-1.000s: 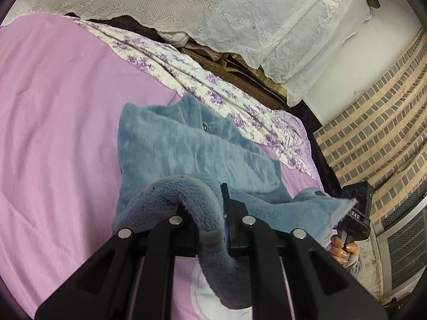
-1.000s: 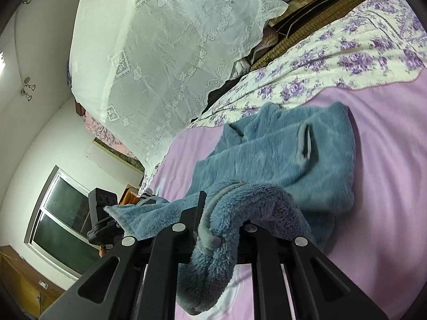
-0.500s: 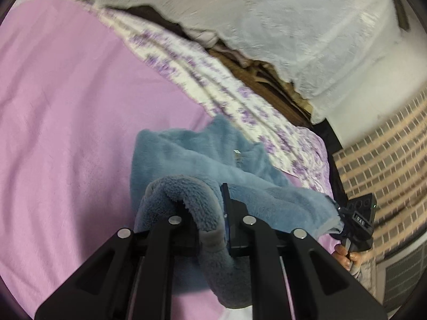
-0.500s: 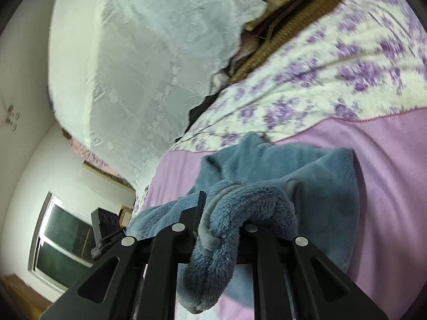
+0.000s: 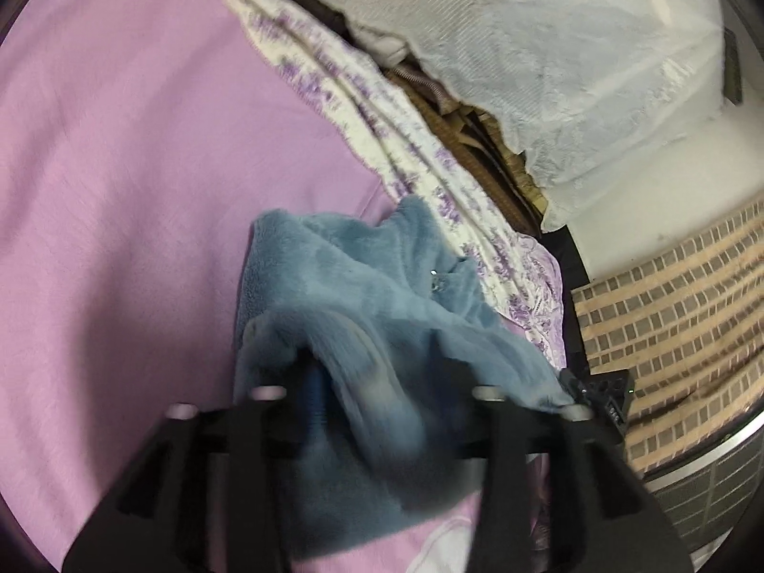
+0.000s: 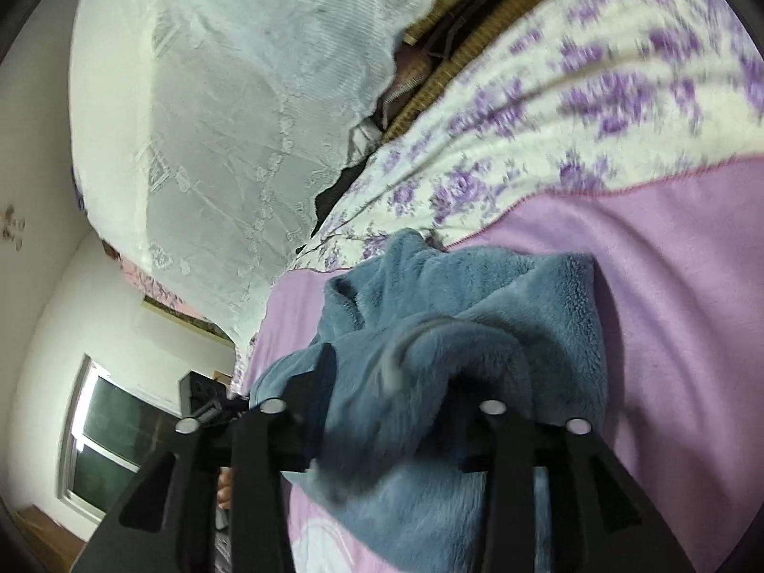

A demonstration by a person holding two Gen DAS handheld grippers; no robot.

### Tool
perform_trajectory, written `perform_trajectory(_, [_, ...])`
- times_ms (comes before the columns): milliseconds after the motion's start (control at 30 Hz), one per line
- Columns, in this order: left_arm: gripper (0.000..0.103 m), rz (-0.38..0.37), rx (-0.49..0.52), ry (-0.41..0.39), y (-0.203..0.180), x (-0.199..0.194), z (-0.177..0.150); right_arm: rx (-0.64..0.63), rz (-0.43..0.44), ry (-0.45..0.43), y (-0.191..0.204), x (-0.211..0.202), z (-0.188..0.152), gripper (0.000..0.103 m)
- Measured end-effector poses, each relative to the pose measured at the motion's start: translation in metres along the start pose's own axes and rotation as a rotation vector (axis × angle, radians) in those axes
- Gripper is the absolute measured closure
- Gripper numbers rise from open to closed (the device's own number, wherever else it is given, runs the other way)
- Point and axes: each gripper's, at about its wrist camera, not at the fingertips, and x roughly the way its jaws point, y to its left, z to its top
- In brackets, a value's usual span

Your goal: Fold small clothes

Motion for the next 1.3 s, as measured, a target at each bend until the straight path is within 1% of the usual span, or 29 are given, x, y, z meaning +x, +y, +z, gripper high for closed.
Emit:
perform_trajectory(67, [0.036,-0.004,0.022,-0.040,-0.007,-0.015,-0.002,-0.019,0.005,-0.020,0.005,-0.015,-0.003,0.058])
perform_trajectory(133, [0.036,-0.005,0.037,-0.067,-0.010,-0.030,-0.004,-0.034,-0.013,-0.060,0.006,-0.032,-0.008,0.058])
perform_trajectory(233, [0.036,0.044,0.053,-0.083,-0.010,-0.040,-0.010,-0.098,-0.079,-0.093,0.010,-0.049,-0.021,0.059])
perform_trajectory(267, [0.036,0.075,0.069,-0.078,-0.010,-0.040,-0.014,-0.130,-0.105,-0.097,0.013,-0.052,-0.027,0.063])
perform_trajectory(300, [0.036,0.097,0.086,-0.069,-0.011,-0.039,-0.017,-0.161,-0.126,-0.097,0.016,-0.054,-0.034,0.068])
perform_trajectory(367, [0.036,0.141,0.127,-0.048,-0.013,-0.037,-0.026,-0.222,-0.146,-0.084,0.023,-0.056,-0.046,0.072])
perform_trajectory(433, [0.036,0.169,0.169,-0.047,-0.016,-0.039,-0.035,-0.283,-0.156,-0.068,0.032,-0.054,-0.055,0.072])
perform_trajectory(467, [0.036,0.188,0.198,-0.059,-0.018,-0.044,-0.040,-0.319,-0.162,-0.058,0.038,-0.052,-0.059,0.072])
perform_trajectory(600, [0.035,0.206,0.230,-0.086,-0.016,-0.064,-0.050,-0.405,-0.190,-0.033,0.051,-0.042,-0.072,0.072])
perform_trajectory(633, [0.035,0.213,0.233,-0.088,-0.015,-0.066,-0.051,-0.429,-0.211,-0.026,0.053,-0.039,-0.075,0.072])
perform_trajectory(667, [0.035,0.240,0.241,-0.086,-0.014,-0.066,-0.053,-0.447,-0.229,-0.024,0.056,-0.036,-0.077,0.072])
perform_trajectory(733, [0.035,0.289,0.263,-0.077,-0.016,-0.061,-0.056,-0.513,-0.292,-0.020,0.063,-0.029,-0.084,0.071])
perform_trajectory(833, [0.035,0.366,0.337,-0.047,-0.029,-0.040,-0.062,-0.614,-0.369,0.002,0.074,-0.014,-0.094,0.071])
perform_trajectory(867, [0.035,0.418,0.390,-0.048,-0.038,-0.032,-0.066,-0.639,-0.383,0.009,0.076,-0.011,-0.096,0.071])
perform_trajectory(967, [0.034,0.531,0.507,-0.058,-0.055,-0.016,-0.069,-0.720,-0.424,0.049,0.085,0.007,-0.099,0.070])
perform_trajectory(1033, [0.031,0.556,0.533,-0.067,-0.060,-0.011,-0.063,-0.736,-0.431,0.079,0.087,0.021,-0.094,0.067])
perform_trajectory(1100, [0.027,0.574,0.506,-0.098,-0.062,-0.007,-0.045,-0.727,-0.432,0.098,0.088,0.040,-0.078,0.066])
perform_trajectory(1133, [0.025,0.586,0.475,-0.120,-0.061,-0.006,-0.034,-0.706,-0.428,0.094,0.088,0.048,-0.069,0.065])
perform_trajectory(1167, [0.021,0.597,0.400,-0.150,-0.057,-0.003,-0.014,-0.664,-0.427,0.073,0.086,0.056,-0.053,0.064])
perform_trajectory(1233, [0.021,0.573,0.239,-0.171,-0.042,-0.002,0.015,-0.564,-0.442,0.015,0.078,0.068,-0.025,0.064])
perform_trajectory(1267, [0.021,0.518,0.116,-0.164,-0.026,-0.002,0.029,-0.497,-0.439,-0.010,0.071,0.072,-0.012,0.064])
perform_trajectory(1300, [0.021,0.464,0.038,-0.155,-0.014,-0.003,0.035,-0.457,-0.433,-0.025,0.067,0.073,-0.005,0.064])
